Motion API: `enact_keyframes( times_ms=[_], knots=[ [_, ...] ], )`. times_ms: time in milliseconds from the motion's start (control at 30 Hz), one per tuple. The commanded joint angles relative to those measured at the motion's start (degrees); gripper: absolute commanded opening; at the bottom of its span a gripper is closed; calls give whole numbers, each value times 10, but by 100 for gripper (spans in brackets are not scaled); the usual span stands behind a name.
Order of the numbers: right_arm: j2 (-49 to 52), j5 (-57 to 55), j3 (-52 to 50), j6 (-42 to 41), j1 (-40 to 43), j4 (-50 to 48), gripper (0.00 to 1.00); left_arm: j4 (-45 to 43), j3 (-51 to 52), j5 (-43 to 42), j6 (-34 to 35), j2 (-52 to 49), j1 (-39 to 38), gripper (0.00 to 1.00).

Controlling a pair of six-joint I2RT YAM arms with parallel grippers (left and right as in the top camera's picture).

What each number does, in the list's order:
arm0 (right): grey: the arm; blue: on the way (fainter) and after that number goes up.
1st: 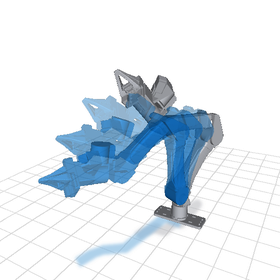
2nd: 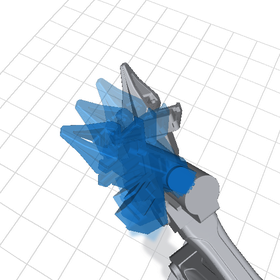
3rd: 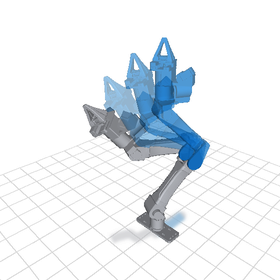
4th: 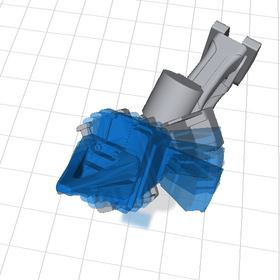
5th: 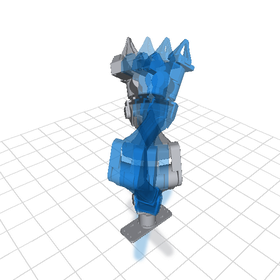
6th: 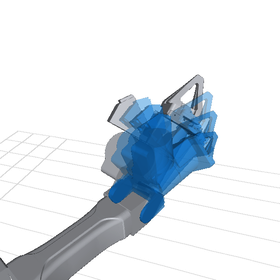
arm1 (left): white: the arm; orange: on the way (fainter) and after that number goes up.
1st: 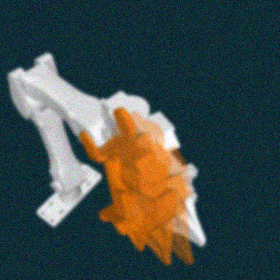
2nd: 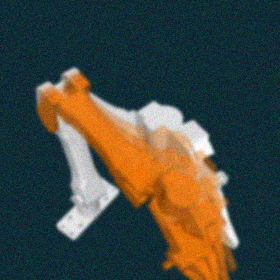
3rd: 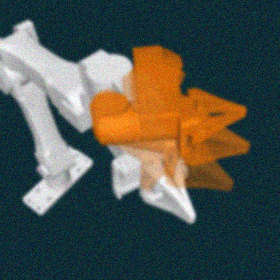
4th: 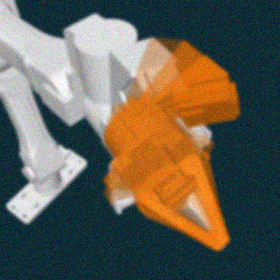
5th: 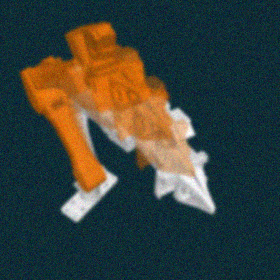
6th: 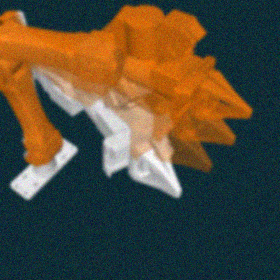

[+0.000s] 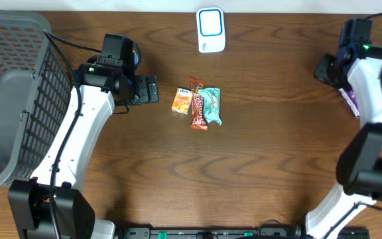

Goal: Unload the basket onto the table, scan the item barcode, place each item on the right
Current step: 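Carry the purple pack to the right side and release it, then move the right gripper back toward the remaining items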

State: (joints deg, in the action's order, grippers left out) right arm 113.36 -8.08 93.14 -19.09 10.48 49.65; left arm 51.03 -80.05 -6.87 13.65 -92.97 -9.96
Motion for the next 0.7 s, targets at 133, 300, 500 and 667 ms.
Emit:
enact_keyframes(
  times_ms=[133, 300, 500, 667],
  knots=[
    [77, -43, -3, 5, 22, -12, 8, 2, 2, 9, -3, 5, 1, 98],
    [115, -52, -3, 5, 42, -30, 4, 2, 2, 9, -3, 5, 1, 98],
    [122, -70, -3, 30, 77, -92, 6, 2, 2, 9, -3, 5, 1, 98],
    [122, -69, -2, 66, 96, -128, 14, 2, 2, 9, -3, 5, 1, 98]
  ],
)
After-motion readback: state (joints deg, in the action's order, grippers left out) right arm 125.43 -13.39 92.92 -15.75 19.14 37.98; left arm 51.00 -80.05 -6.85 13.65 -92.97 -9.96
